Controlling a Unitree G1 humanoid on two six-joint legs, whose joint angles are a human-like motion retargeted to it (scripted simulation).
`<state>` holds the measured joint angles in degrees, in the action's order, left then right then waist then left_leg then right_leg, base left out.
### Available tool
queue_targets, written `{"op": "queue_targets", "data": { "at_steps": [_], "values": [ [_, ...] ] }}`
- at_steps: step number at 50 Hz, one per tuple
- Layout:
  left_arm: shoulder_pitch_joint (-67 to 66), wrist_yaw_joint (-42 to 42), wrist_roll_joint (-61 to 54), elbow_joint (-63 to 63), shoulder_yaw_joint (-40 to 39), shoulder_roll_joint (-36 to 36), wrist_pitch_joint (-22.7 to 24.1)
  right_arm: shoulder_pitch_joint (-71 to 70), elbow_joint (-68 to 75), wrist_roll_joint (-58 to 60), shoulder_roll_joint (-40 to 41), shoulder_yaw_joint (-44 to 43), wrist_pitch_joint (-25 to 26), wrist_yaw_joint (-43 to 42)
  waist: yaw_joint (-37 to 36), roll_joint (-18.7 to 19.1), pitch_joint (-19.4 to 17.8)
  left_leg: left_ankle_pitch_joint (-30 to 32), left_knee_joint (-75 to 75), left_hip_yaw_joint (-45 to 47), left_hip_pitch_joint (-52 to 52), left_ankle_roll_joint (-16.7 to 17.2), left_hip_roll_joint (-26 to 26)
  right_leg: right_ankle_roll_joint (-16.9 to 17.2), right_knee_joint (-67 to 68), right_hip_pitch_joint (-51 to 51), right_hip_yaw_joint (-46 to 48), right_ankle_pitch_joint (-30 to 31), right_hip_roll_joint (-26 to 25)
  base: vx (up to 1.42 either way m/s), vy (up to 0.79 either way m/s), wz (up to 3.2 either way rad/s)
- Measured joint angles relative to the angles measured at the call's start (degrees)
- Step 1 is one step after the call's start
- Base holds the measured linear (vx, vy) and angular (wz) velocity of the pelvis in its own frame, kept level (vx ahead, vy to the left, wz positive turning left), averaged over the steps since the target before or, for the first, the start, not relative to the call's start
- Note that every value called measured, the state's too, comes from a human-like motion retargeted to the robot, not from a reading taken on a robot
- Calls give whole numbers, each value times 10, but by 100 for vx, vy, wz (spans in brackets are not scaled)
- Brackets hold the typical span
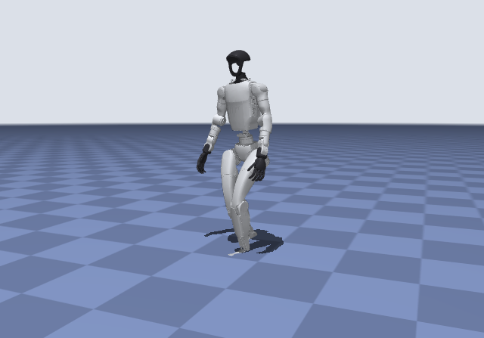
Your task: Walk
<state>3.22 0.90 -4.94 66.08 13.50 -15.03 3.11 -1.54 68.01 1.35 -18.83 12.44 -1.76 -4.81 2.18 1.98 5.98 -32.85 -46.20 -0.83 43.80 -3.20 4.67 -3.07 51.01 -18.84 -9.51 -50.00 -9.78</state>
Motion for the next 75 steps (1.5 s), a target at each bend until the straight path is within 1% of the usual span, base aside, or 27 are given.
{"op": "queue_targets", "data": {
  "at_steps": [2, 3, 5, 7, 8, 9, 10, 13, 15, 20, 22, 23, 25, 27, 28, 37, 43, 47, 50, 53, 55, 58, 60, 62, 66, 70, 75],
  "values": [
    [-5, 1, -3, 2, 3, 3, 0, 4, -1, -2, 3, 1, 0, 0, 11, -16, 2, -18, -24, 9, -2, -16, 24, 17, 52, -2, -2, 1, 20, 33, 14, 33],
    [-1, 0, -6, 5, 3, 0, 0, -1, -1, -4, 2, 1, 0, 2, 19, -36, -5, -13, 6, 18, -32, -26, 49, 30, 75, 6, -8, 3, 45, 34, 14, 49],
    [-5, 0, -9, 7, 6, 2, 0, 1, -4, -7, 3, 2, 0, 3, 33, -58, -6, -28, -9, 29, -40, -41, 81, 53, 132, 6, -14, 17, 72, 34, 13, 55],
    [3, -2, -13, 10, 7, -5, 0, -7, -9, -14, 1, 2, 0, 9, 51, -99, -16, -13, 56, 37, -95, -58, 136, 97, 183, 17, -31, 65, 116, 34, 12, 61],
    [4, -3, -14, 11, 8, -7, 0, -9, -12, -17, 1, 3, 0, 10, 57, -108, -18, -11, 68, 37, -108, -64, 150, 121, 207, 14, -39, 110, 119, 30, 9, 44],
    [2, -2, -13, 12, 10, -8, 0, -9, -14, -20, 2, 3, -1, 11, 62, -114, -18, -16, 64, 38, -112, -68, 159, 137, 234, 8, -41, 137, 123, 27, 7, 30],
    [-1, -1, -11, 12, 12, -8, 0, -7, -17, -21, 3, 3, -2, 10, 67, -119, -18, -24, 53, 40, -111, -71, 167, 149, 261, 1, -39, 156, 128, 28, 6, 13],
    [4, 1, -5, 13, 13, -14, 1, -15, -26, -29, 3, 1, -5, 10, 75, -119, -18, -33, 68, 37, -132, -77, 174, 160, 323, -41, -26, 191, 146, 27, 5, -2],
    [13, 4, 0, 13, 10, -20, 0, -25, -32, -34, 1, -2, -6, 9, 77, -110, -18, -34, 97, 29, -153, -78, 170, 152, 349, -80, -12, 202, 155, 27, 4, -13],
    [14, 21, 8, 13, 6, -23, -2, -24, -43, -38, 6, -4, -10, -2, 91, -102, -19, -62, 85, 30, -175, -78, 171, 119, 374, -160, 14, 161, 203, 25, 2, -16],
    [24, 27, 9, 13, -2, -26, -5, -32, -47, -39, 5, -5, -8, -5, 91, -86, -22, -64, 115, 20, -201, -74, 158, 104, 348, -192, 29, 149, 203, 26, -1, -20],
    [22, 30, 10, 13, -2, -25, -5, -28, -47, -39, 8, -5, -8, -7, 95, -88, -23, -73, 99, 23, -200, -73, 162, 101, 341, -205, 30, 139, 213, 25, -2, -15],
    [31, 35, 10, 12, -10, -28, -7, -35, -47, -38, 8, -5, -6, -9, 92, -70, -26, -77, 125, 14, -225, -70, 145, 90, 296, -229, 46, 134, 203, 26, -3, -22],
    [29, 40, 10, 10, -11, -26, -6, -29, -45, -38, 12, -5, -4, -12, 94, -72, -28, -92, 104, 16, -226, -69, 147, 90, 264, -251, 47, 126, 209, 25, -4, -15],
    [35, 42, 10, 9, -15, -28, -7, -35, -42, -37, 13, -5, -2, -13, 90, -60, -28, -93, 122, 10, -238, -68, 134, 88, 232, -259, 55, 130, 196, 28, -5, -27],
    [39, 46, 19, -1, -19, -23, 0, -38, -9, -33, 20, -7, 7, -21, 68, -41, -15, -102, 176, -6, -290, -72, 113, 110, 31, -302, 45, 165, 148, 25, -6, -16],
    [27, 43, 26, 1, -12, -13, 3, -30, 5, -31, 21, -6, 5, -29, 58, -49, -15, -119, 161, -17, -331, -77, 120, 106, 32, -283, 39, 178, 144, 24, -9, -3],
    [14, 40, 35, 10, -6, -4, 5, -22, 9, -28, 21, -6, 1, -42, 53, -45, -23, -136, 95, -11, -344, -68, 108, 92, 59, -250, 48, 170, 133, 26, -10, -3],
    [2, 39, 43, 19, -3, 1, 5, -17, 9, -23, 21, -6, -3, -54, 44, -23, -28, -148, -7, -11, -327, -47, 73, 74, 63, -223, 67, 157, 100, 28, -11, -26],
    [-6, 37, 51, 28, 2, 3, 6, -13, 4, -17, 19, -4, -7, -65, 22, 30, -37, -136, -135, -20, -302, -3, 0, 50, 38, -187, 99, 157, 28, 30, -10, -63],
    [-10, 36, 57, 31, 6, 4, 6, -12, 0, -13, 17, -2, -10, -71, 9, 57, -41, -87, -213, -29, -282, 34, -36, 37, 21, -168, 112, 157, -12, 30, -8, -62],
    [-14, 36, 67, 30, 16, 7, 5, -11, -9, -10, 13, 0, -13, -80, -5, 78, -40, -23, -319, -28, -233, 57, -76, 23, 0, -149, 116, 154, -46, 27, -6, -37],
    [-13, 36, 72, 27, 23, 8, 5, -12, -13, -7, 9, 1, -16, -87, -13, 84, -39, 5, -378, -24, -194, 58, -98, 18, -13, -138, 114, 150, -59, 27, -6, -26],
    [-10, 37, 75, 22, 30, 9, 5, -15, -16, -7, 6, 2, -17, -93, -21, 85, -37, 12, -420, -20, -152, 48, -114, 15, -26, -126, 109, 145, -65, 27, -5, -20],
    [-2, 36, 79, 15, 40, 11, 6, -22, -15, -7, 3, 2, -16, -99, -33, 78, -36, -8, -444, -11, -73, 20, -127, 16, -50, -96, 95, 134, -66, 28, -4, -15],
    [5, 34, 78, 13, 49, 16, 10, -29, -16, -9, 2, 1, -16, -102, -38, 69, -36, -35, -386, 2, -16, 5, -118, 22, -67, -64, 80, 119, -58, 31, -2, -12],
    [14, 30, 73, 18, 57, 23, 14, -36, -17, -10, 1, 0, -17, -102, -32, 56, -29, -38, -219, 15, 19, 13, -75, 29, -94, -32, 61, 100, -35, 34, 1, -7]
  ]
}}
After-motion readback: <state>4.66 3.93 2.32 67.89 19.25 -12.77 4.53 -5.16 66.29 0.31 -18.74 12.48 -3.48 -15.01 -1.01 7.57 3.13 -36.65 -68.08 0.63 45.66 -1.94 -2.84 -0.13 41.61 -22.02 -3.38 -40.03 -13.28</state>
